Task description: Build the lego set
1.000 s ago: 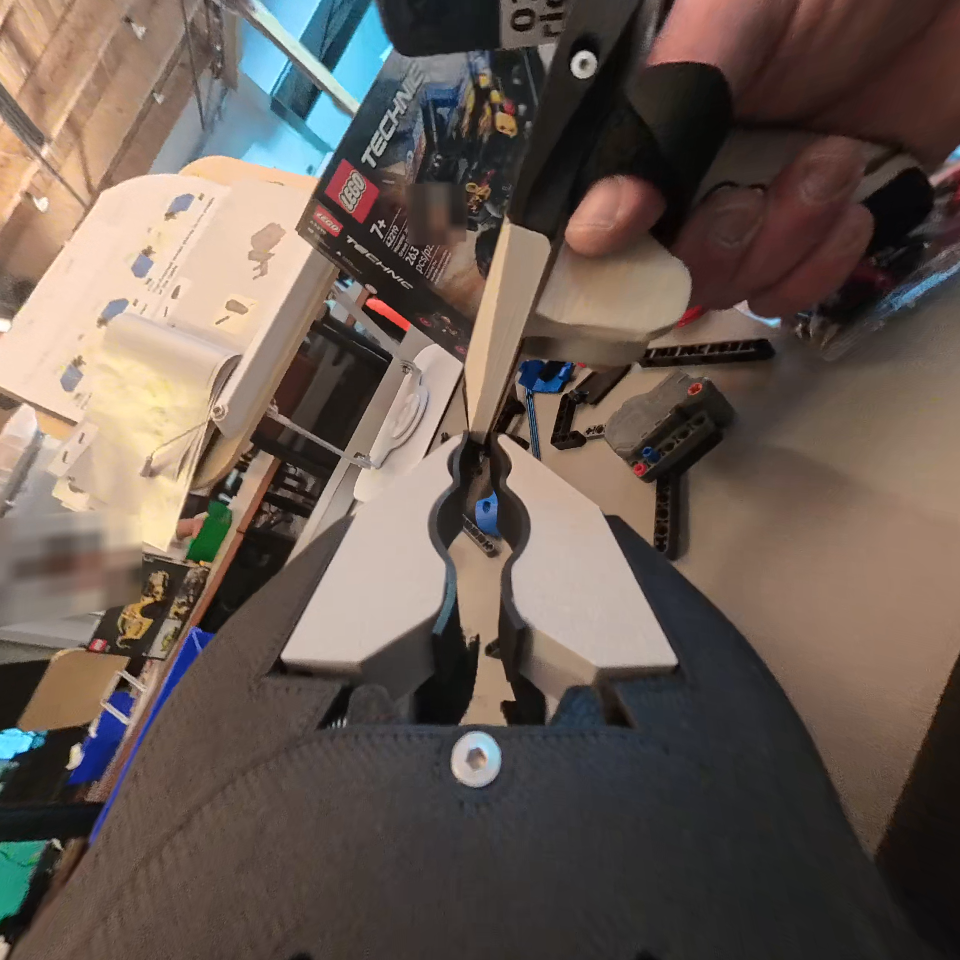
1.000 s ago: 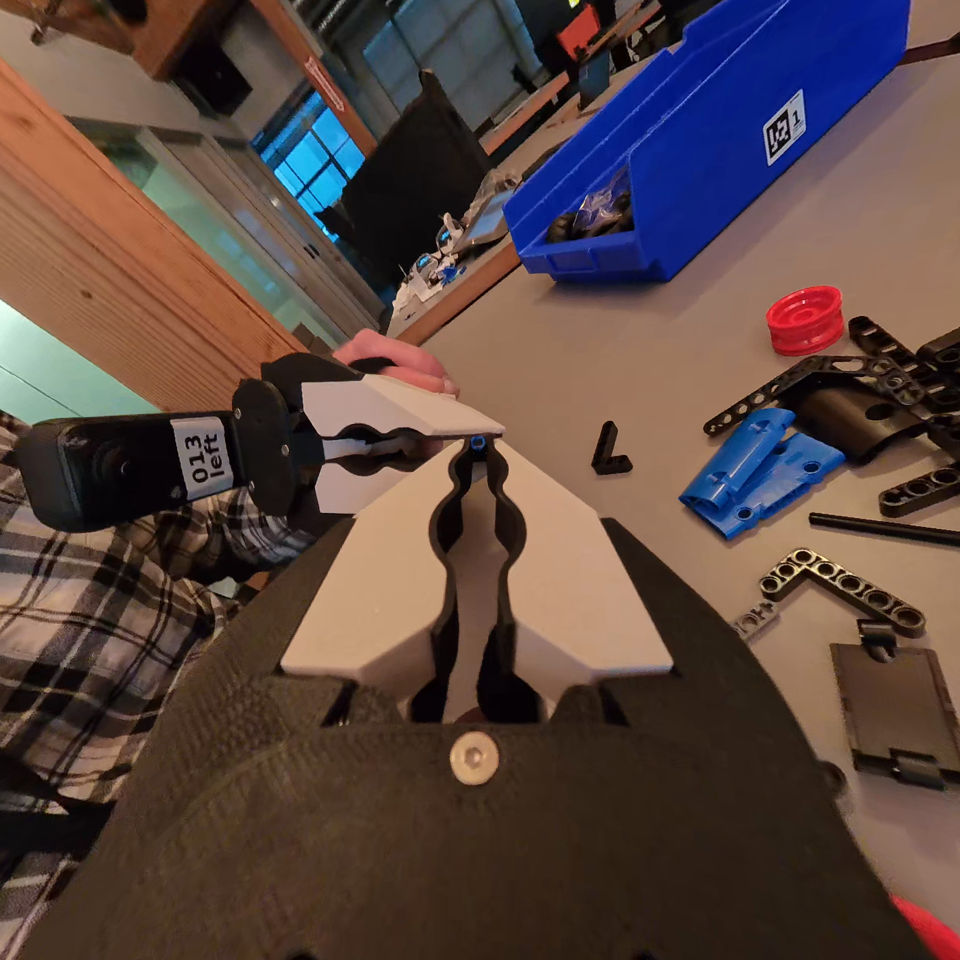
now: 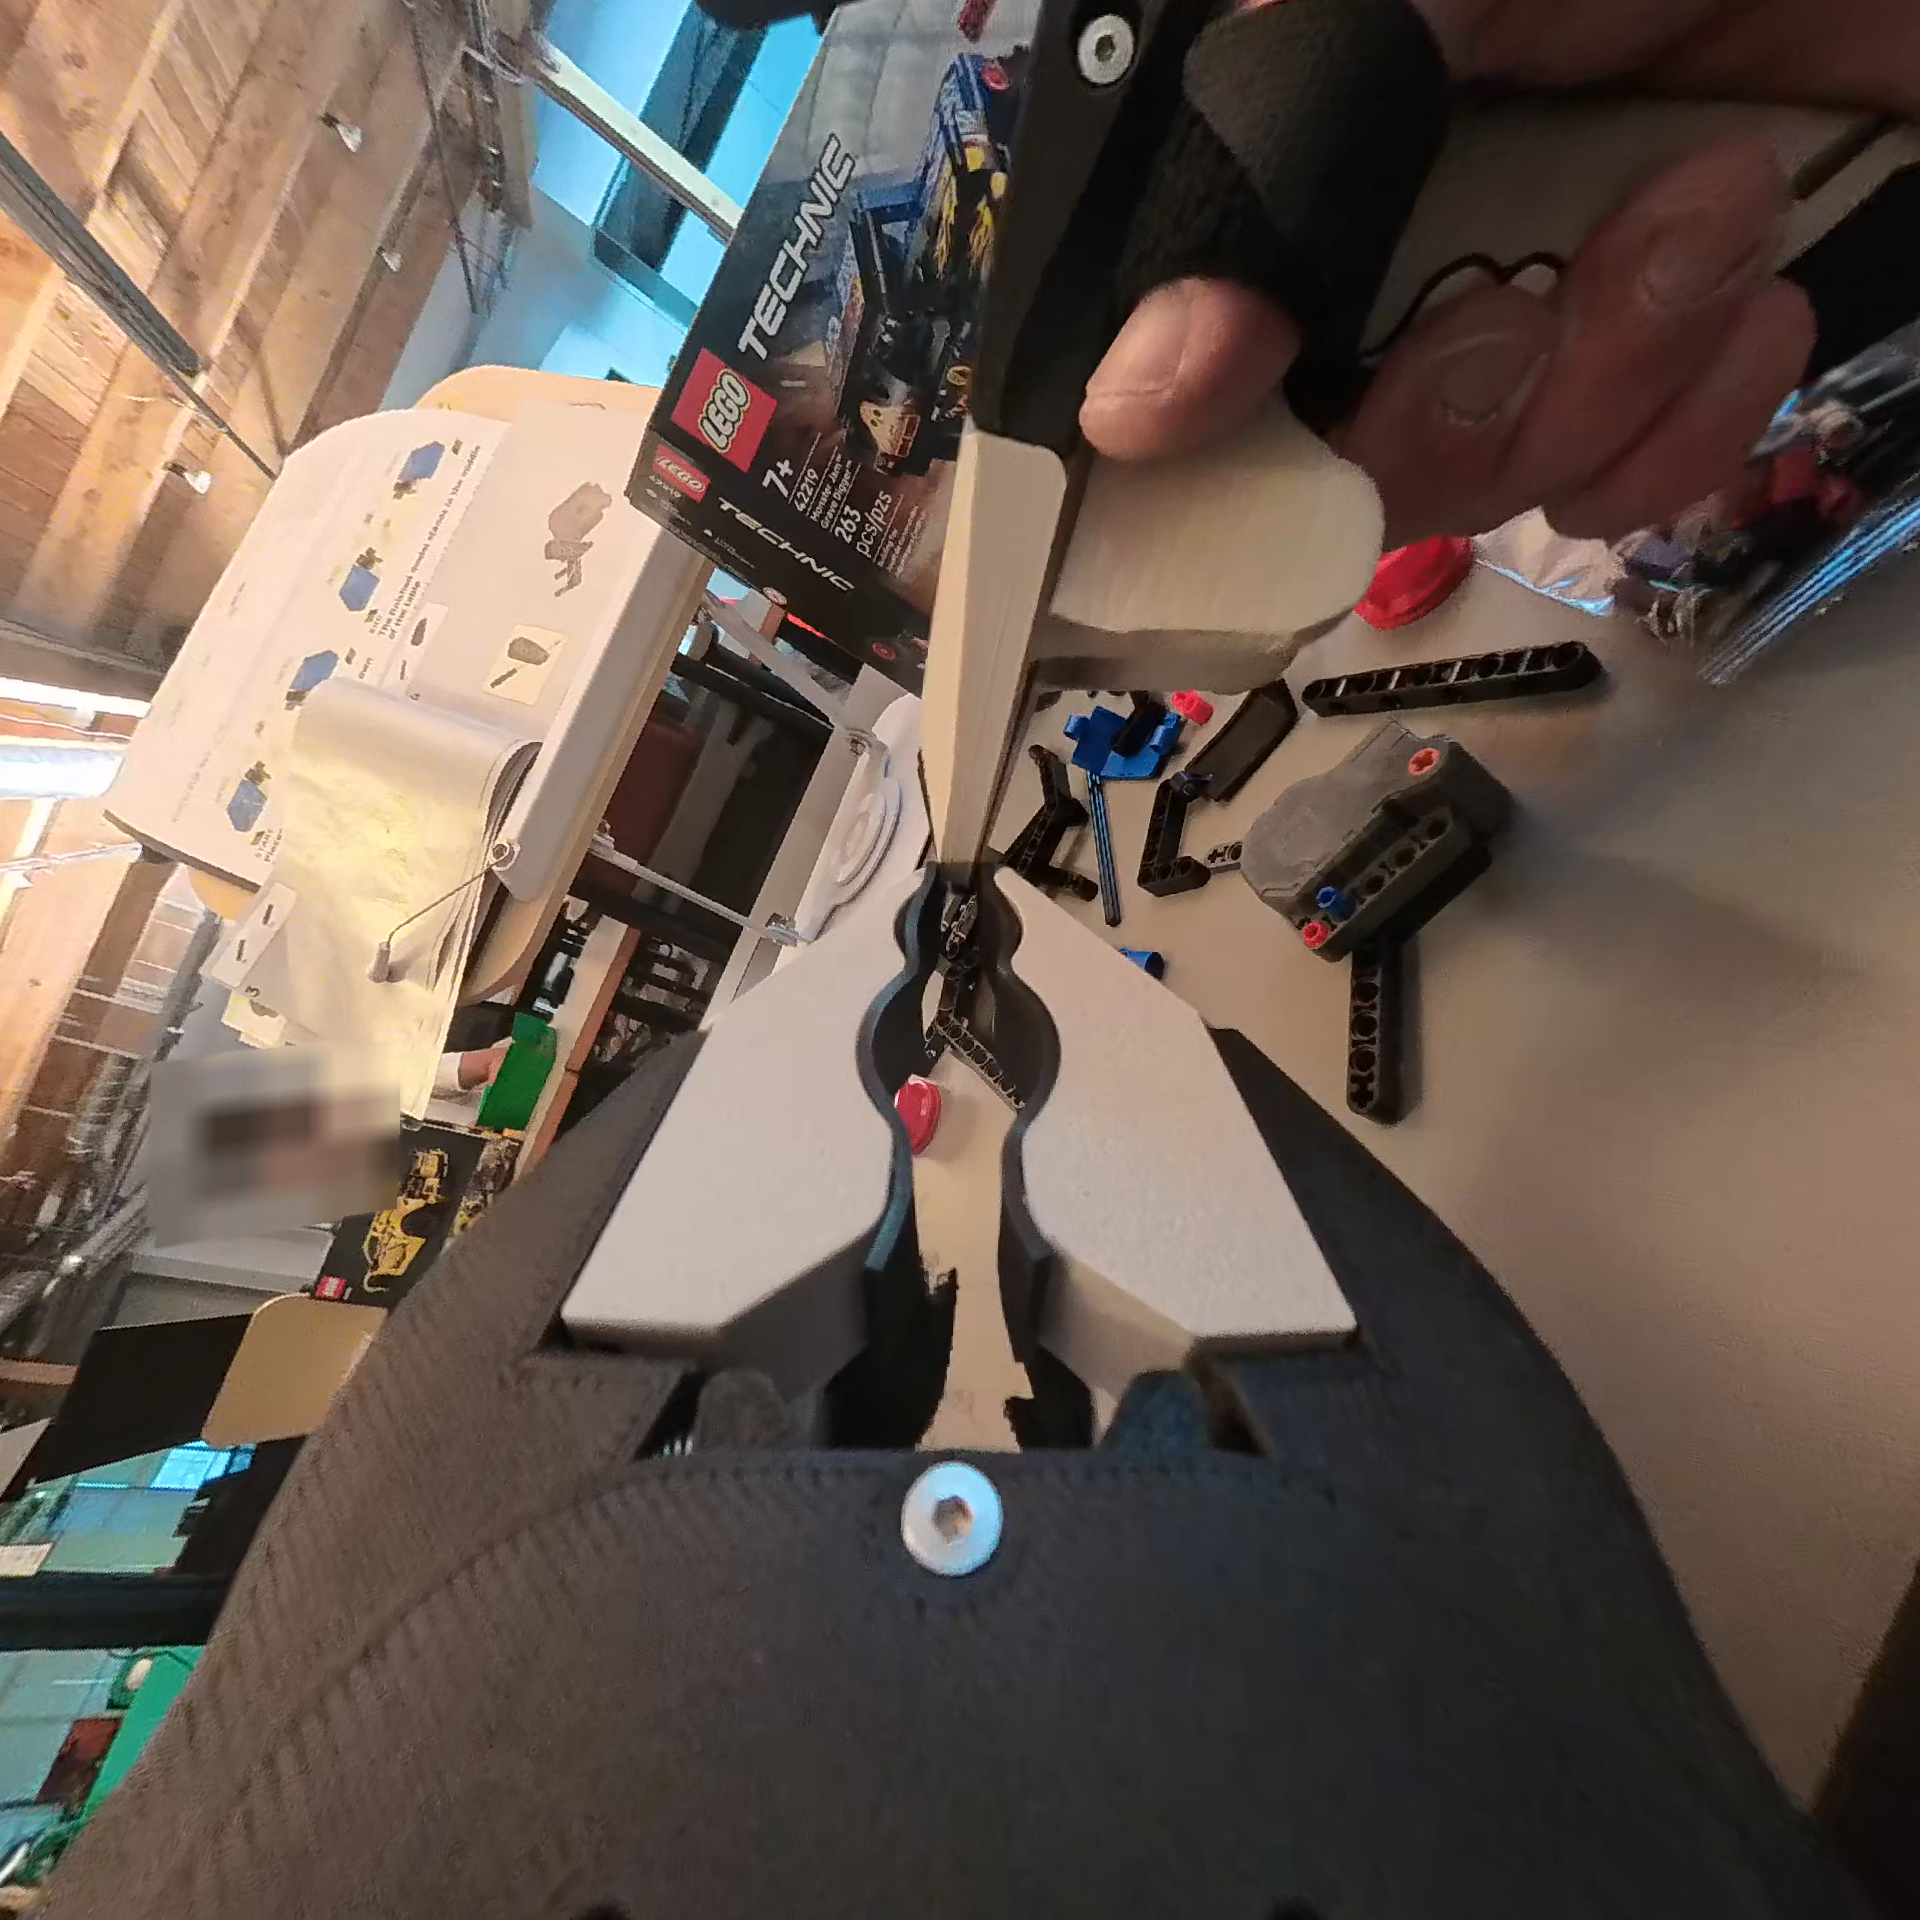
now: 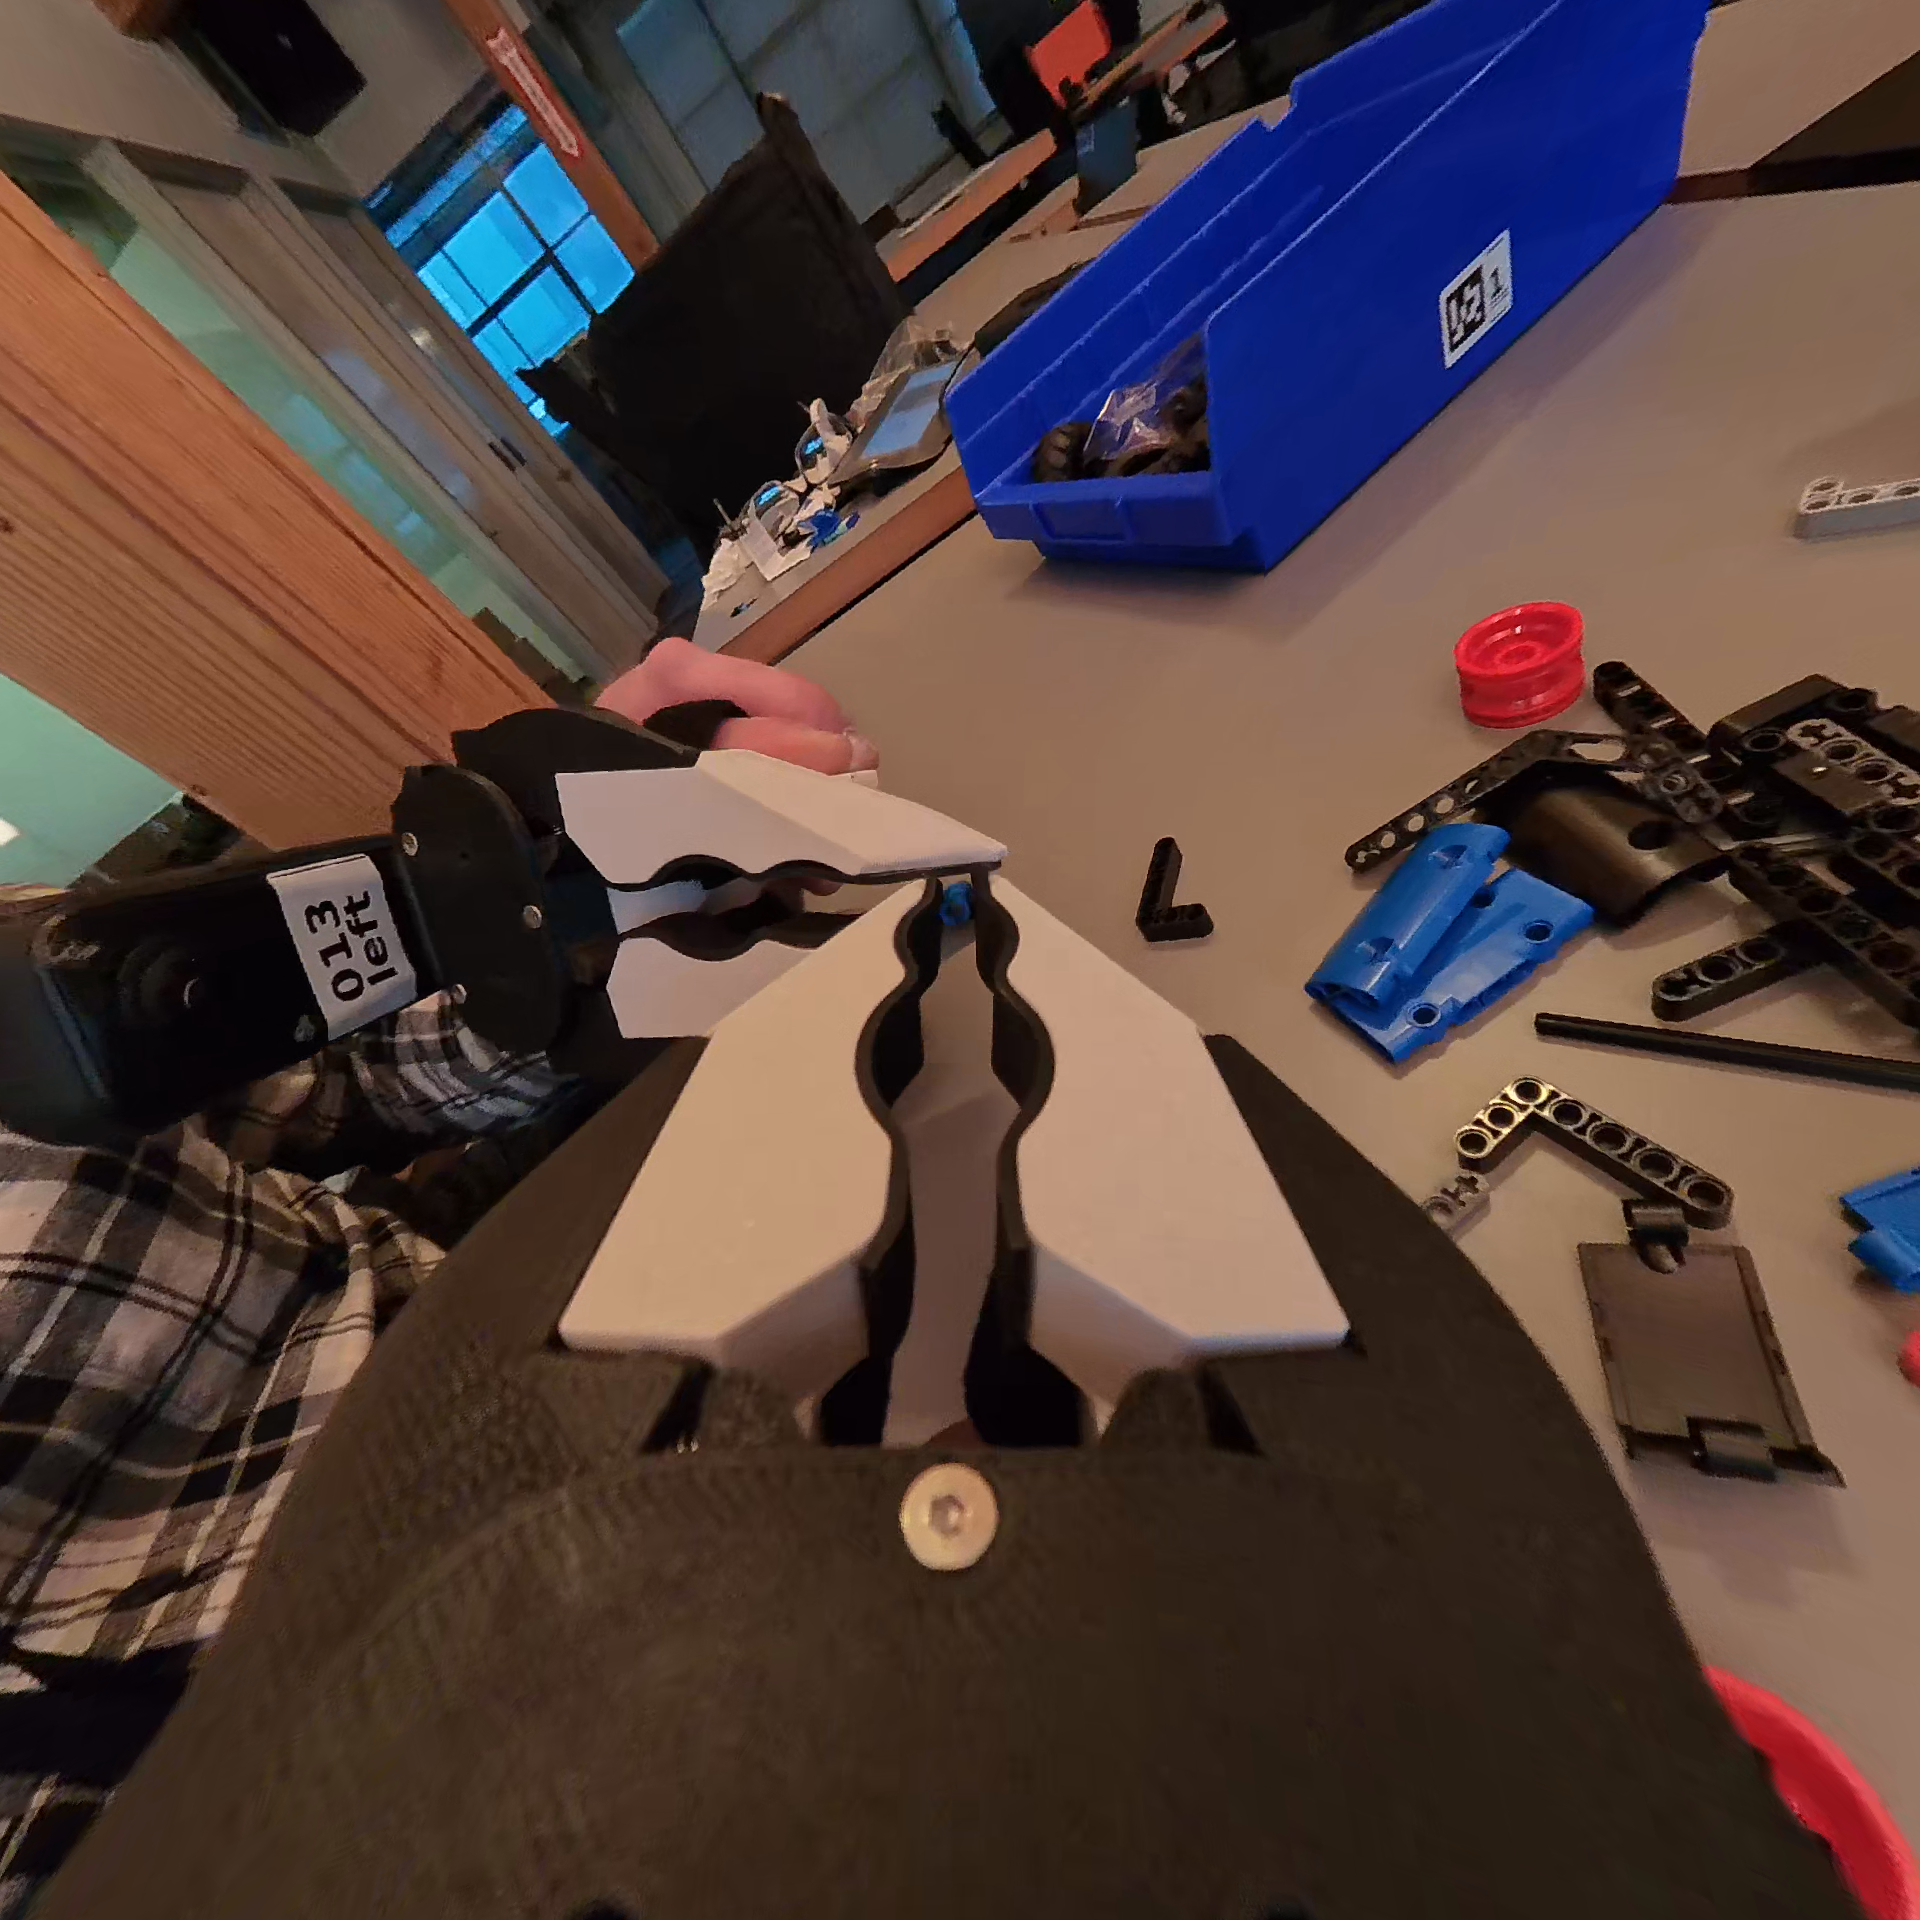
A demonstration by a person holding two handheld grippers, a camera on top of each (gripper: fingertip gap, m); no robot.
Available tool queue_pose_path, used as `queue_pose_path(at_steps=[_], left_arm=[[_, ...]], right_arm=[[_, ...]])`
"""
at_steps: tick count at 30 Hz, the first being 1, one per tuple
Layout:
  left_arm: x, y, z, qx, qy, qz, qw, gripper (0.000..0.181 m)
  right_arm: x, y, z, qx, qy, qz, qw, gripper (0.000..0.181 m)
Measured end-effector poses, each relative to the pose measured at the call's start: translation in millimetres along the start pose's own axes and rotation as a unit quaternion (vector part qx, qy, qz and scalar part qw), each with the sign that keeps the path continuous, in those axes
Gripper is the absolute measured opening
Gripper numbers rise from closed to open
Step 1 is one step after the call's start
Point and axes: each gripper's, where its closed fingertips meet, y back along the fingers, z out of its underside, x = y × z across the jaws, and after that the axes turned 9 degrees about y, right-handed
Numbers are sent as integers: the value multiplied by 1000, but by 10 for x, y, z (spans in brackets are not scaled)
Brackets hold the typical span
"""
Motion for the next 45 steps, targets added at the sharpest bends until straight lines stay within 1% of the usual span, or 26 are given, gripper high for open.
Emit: queue_pose_path(at_steps=[8,12,17,20,22,25,30,31,33,34,36,41,45], left_arm=[[28,-8,8,-1,-1,10,1000,1],[5,5,-18,7,18,9,1000,2],[-35,39,-101,30,11,-10,999,1],[-49,38,-108,33,4,-16,999,7],[-24,46,-121,40,-1,-10,999,1],[-31,53,-117,41,-9,-14,999,1],[-41,78,-115,48,-21,-15,999,10],[-30,85,-111,49,-25,-11,998,11],[44,86,-101,50,-36,7,998,19],[106,92,-118,56,-47,18,997,18],[84,87,-107,48,-62,3,997,7],[66,87,-97,41,-54,3,998,5],[-3,97,-100,36,-47,-15,998,5]], right_arm=[[22,28,27,-24,17,-6,1000,3],[13,31,-6,-9,2,-18,1000,3],[39,81,-65,10,-20,-25,999,3],[-3,78,-35,2,-34,-48,998,3],[-23,78,-41,4,-38,-55,998,3],[-33,82,-39,3,-40,-60,997,3],[-48,95,-4,-15,-35,-65,997,3],[-54,97,9,-20,-34,-68,997,3],[-69,98,29,-30,-34,-73,996,3],[-83,91,43,-38,-34,-76,996,3],[-82,80,85,-57,-27,-74,995,3],[-72,82,68,-56,-27,-73,995,3],[-69,62,3,-29,-33,-65,997,3]])
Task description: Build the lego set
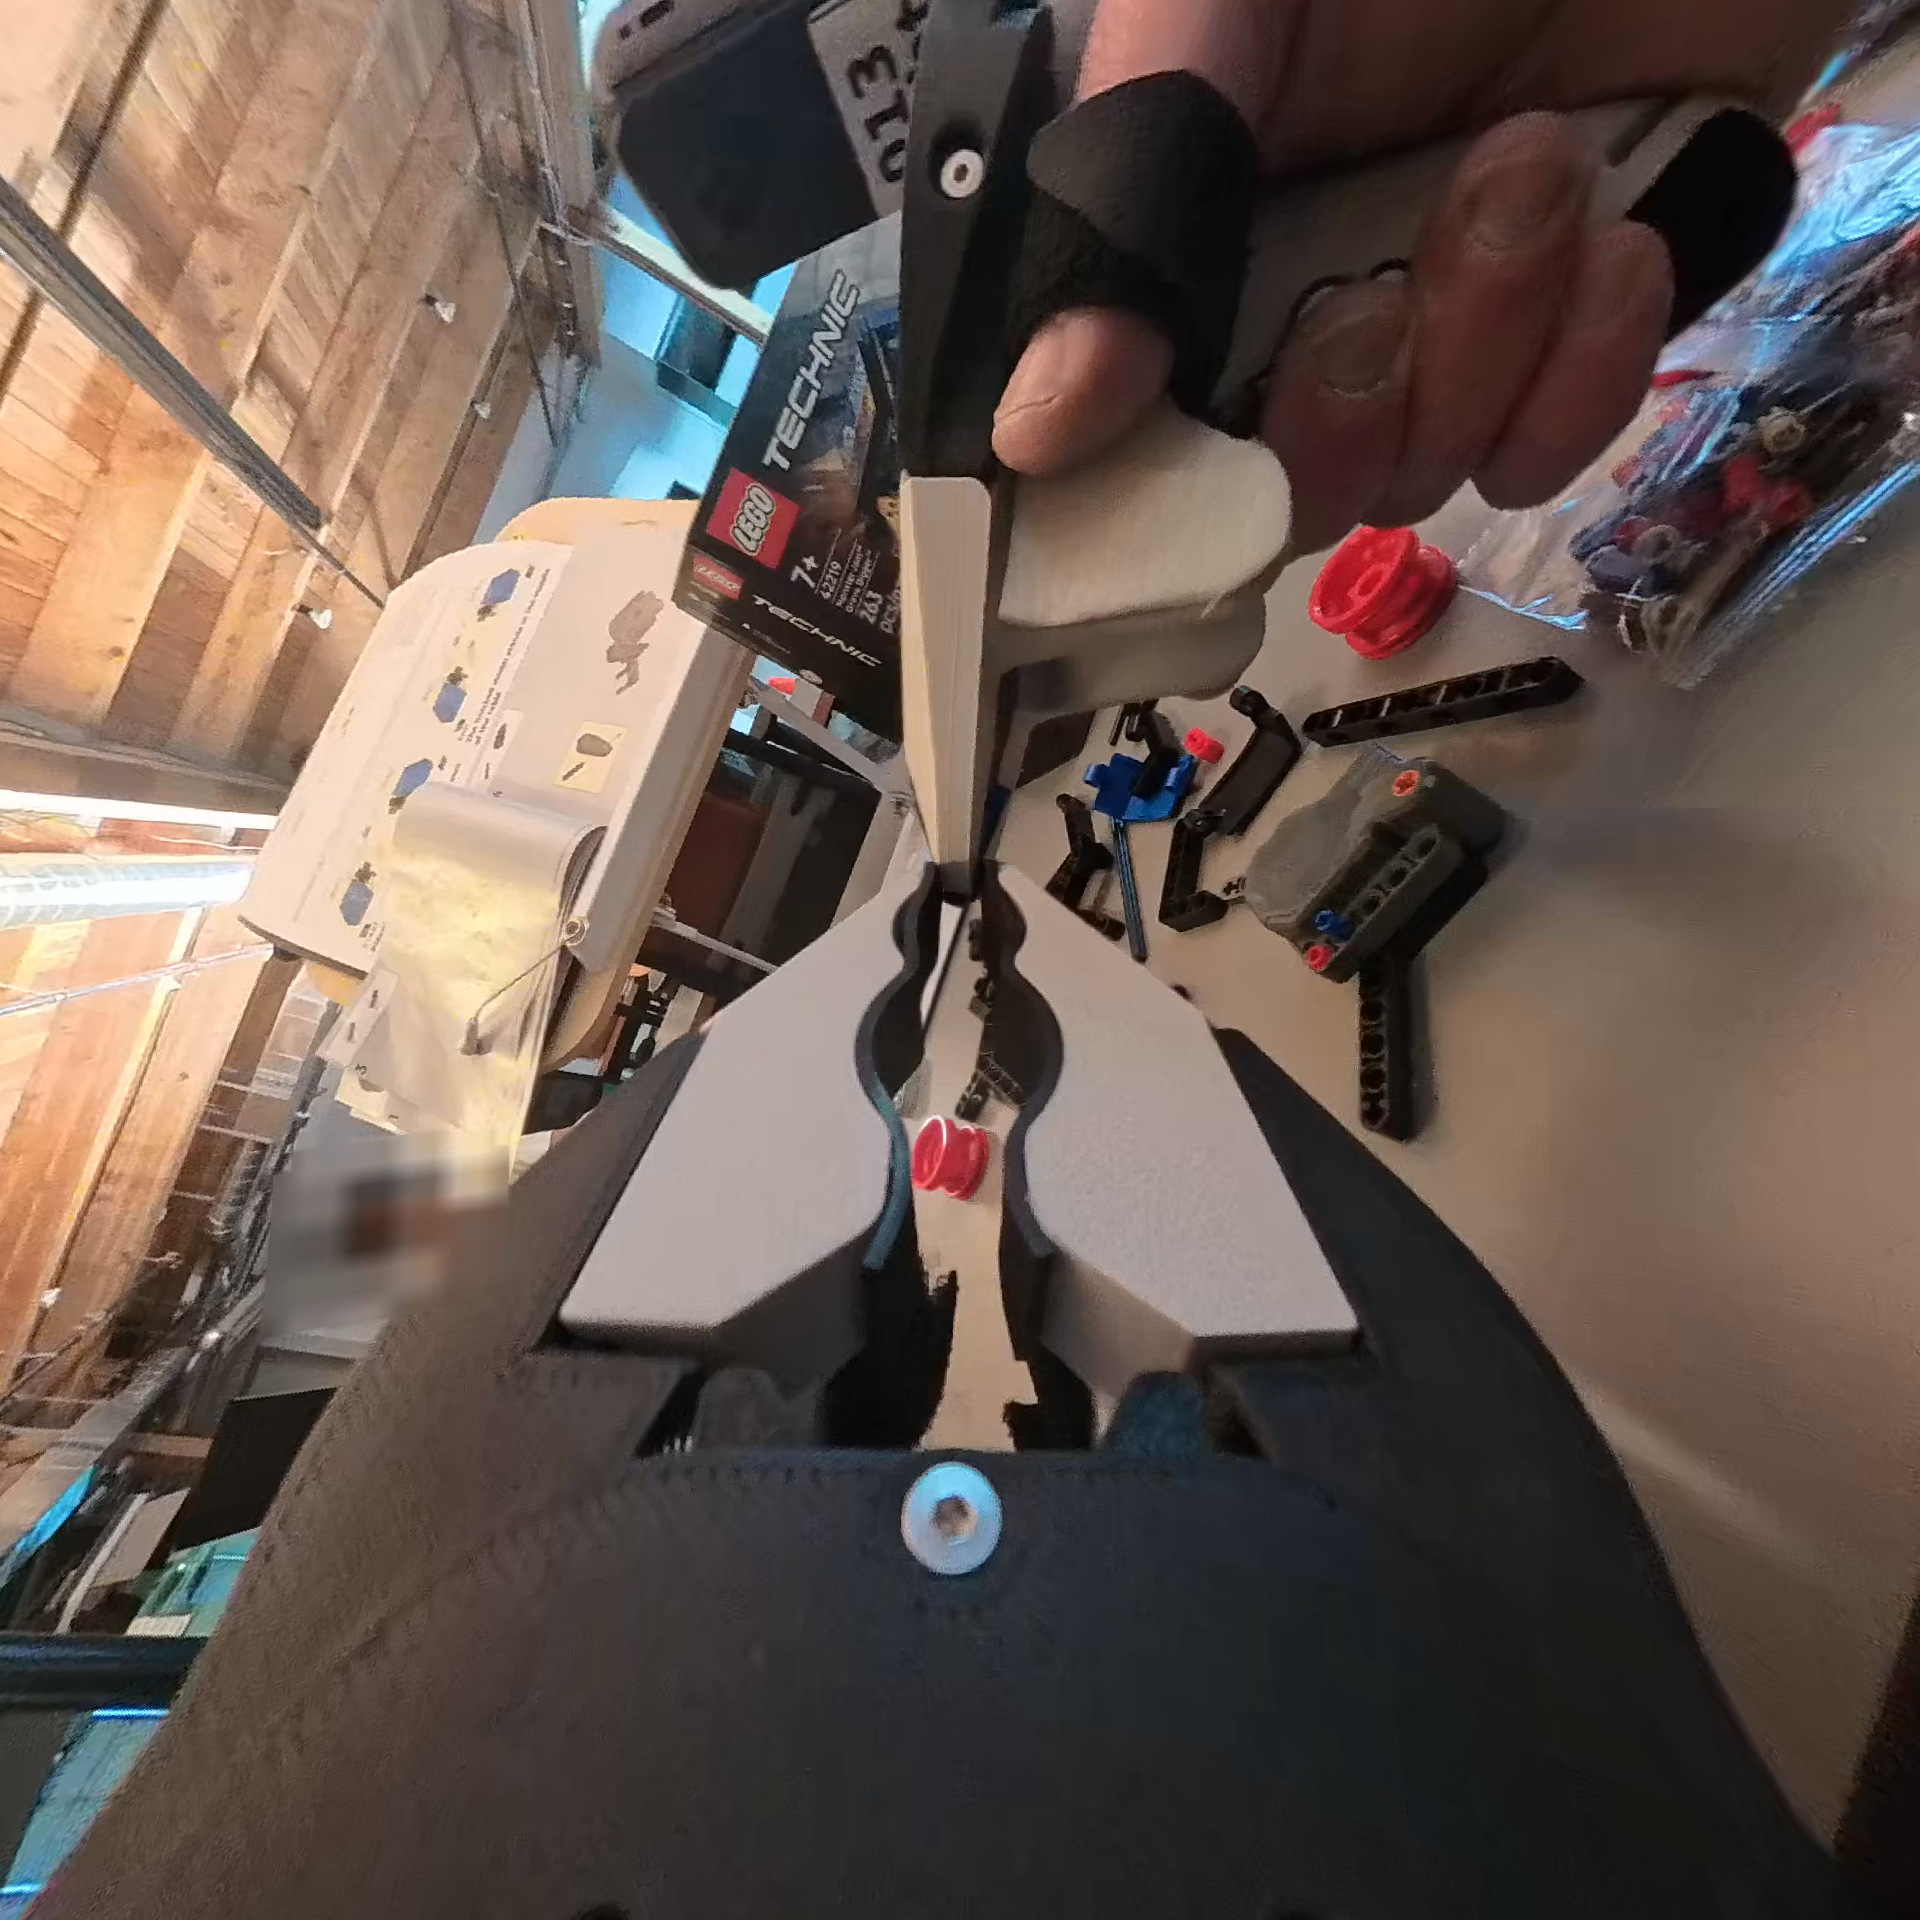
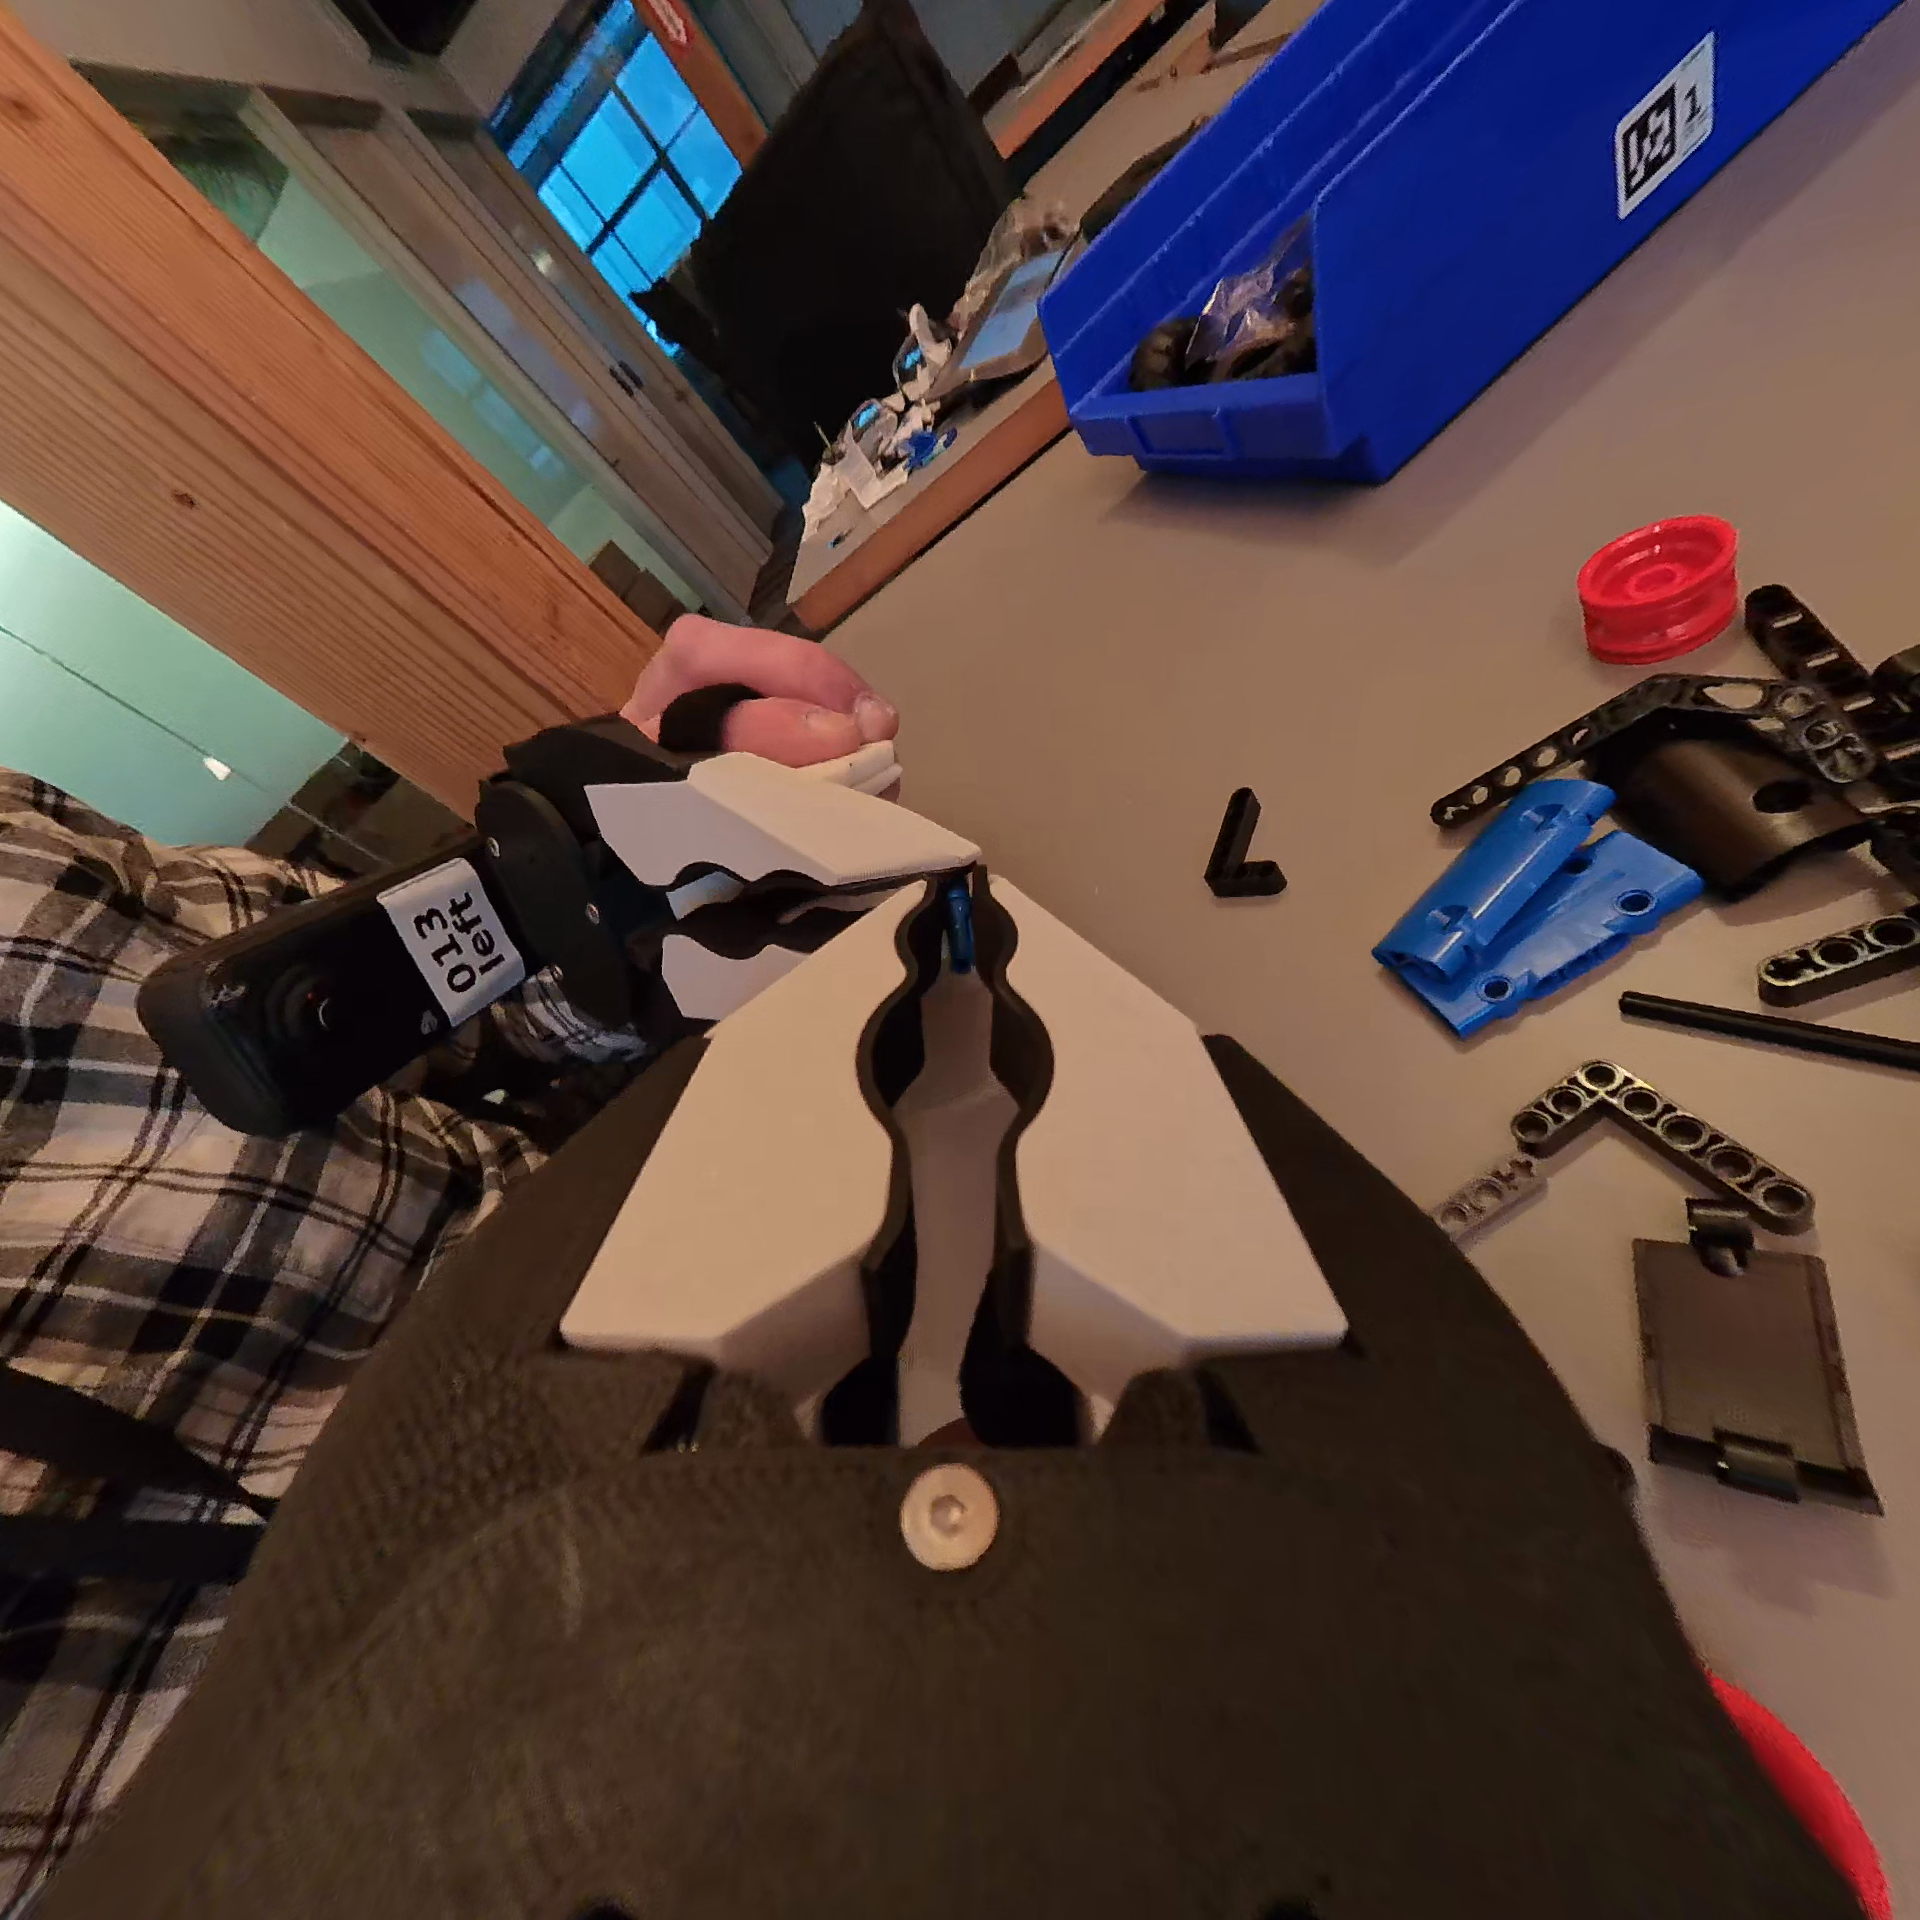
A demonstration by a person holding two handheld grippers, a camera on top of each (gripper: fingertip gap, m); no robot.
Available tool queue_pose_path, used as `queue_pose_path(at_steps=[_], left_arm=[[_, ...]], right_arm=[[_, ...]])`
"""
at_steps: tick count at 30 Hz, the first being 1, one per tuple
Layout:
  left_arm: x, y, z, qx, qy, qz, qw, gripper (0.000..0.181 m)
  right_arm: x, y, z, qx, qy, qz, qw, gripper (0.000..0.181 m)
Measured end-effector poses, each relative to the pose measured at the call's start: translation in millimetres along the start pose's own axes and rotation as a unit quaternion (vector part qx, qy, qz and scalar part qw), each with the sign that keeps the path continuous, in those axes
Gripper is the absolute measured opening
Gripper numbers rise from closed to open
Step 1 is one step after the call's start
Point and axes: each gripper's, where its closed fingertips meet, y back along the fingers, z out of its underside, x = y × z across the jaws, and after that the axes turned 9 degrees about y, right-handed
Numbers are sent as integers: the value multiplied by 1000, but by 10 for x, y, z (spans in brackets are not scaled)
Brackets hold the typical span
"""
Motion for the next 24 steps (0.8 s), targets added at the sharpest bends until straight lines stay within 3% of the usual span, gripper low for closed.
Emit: queue_pose_path(at_steps=[10,18,24], left_arm=[[-207,62,-15,7,51,-36,998,3],[-138,80,-65,29,62,-9,998,2],[-148,64,-6,18,66,-6,998,2]], right_arm=[[-54,-56,-205,97,-30,12,995,4],[-89,-10,-152,39,6,-15,999,4],[-3,90,-150,8,45,15,999,6]])
